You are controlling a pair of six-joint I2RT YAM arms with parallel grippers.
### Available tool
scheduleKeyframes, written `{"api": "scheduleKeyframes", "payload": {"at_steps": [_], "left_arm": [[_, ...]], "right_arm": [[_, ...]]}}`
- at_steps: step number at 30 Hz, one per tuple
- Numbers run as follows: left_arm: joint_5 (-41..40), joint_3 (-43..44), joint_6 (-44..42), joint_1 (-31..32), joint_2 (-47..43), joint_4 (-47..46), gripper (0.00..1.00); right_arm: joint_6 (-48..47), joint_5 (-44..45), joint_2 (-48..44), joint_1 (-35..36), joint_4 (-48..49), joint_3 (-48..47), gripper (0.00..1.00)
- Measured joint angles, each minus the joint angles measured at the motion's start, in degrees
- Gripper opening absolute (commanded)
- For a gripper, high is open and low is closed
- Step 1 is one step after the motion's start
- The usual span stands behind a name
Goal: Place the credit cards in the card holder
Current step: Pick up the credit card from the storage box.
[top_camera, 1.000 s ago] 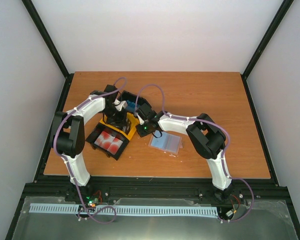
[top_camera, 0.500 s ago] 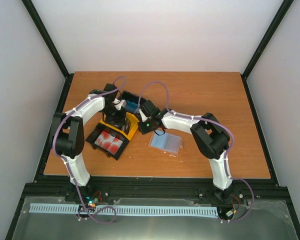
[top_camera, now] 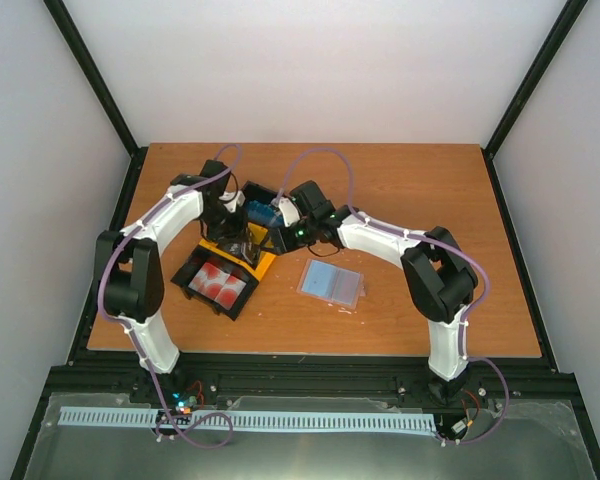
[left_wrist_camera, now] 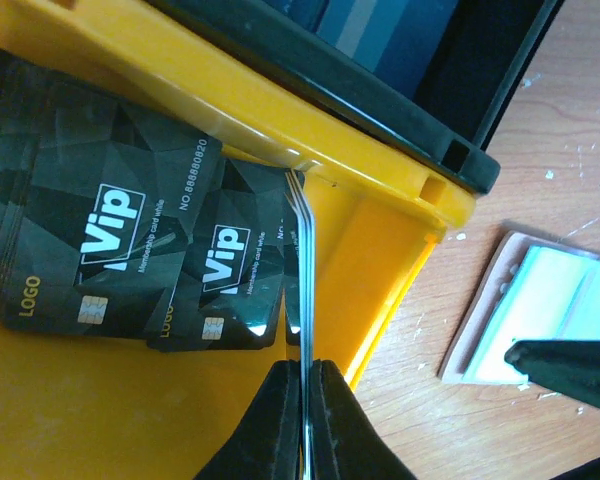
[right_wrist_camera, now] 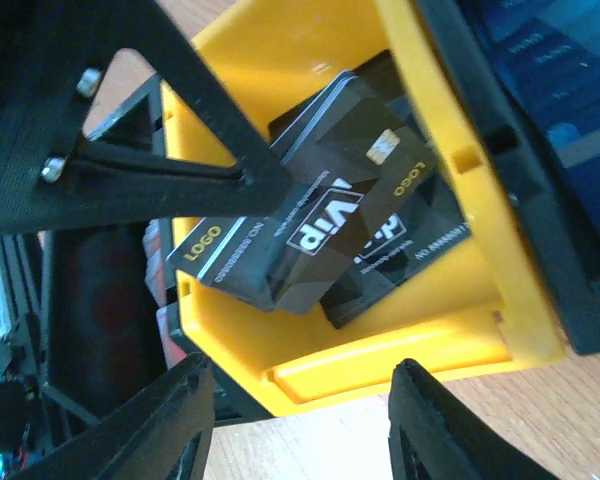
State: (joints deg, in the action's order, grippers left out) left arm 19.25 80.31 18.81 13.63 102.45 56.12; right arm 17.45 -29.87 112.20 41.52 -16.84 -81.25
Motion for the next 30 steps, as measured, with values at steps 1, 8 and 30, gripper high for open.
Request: {"api": "scheduleKeyframes", "payload": {"at_steps": [1, 8, 30], "left_arm": [[0.0, 0.0, 0.7, -0.2, -0.2, 0.0, 0.01], [0.5, 0.0, 5.1, -0.7, -1.7, -0.2, 0.01], [2.0, -2.2, 6.6, -1.9, -2.6, -1.2, 0.01]], "right_arm": [[0.3, -0.8, 0.0, 0.0, 0.2, -0.1, 0.52], [1.6, -3.9, 3.2, 0.7, 0.7, -5.0, 0.54], [3.5, 1.4, 11.5, 3.8, -5.1, -15.0, 0.46]]}}
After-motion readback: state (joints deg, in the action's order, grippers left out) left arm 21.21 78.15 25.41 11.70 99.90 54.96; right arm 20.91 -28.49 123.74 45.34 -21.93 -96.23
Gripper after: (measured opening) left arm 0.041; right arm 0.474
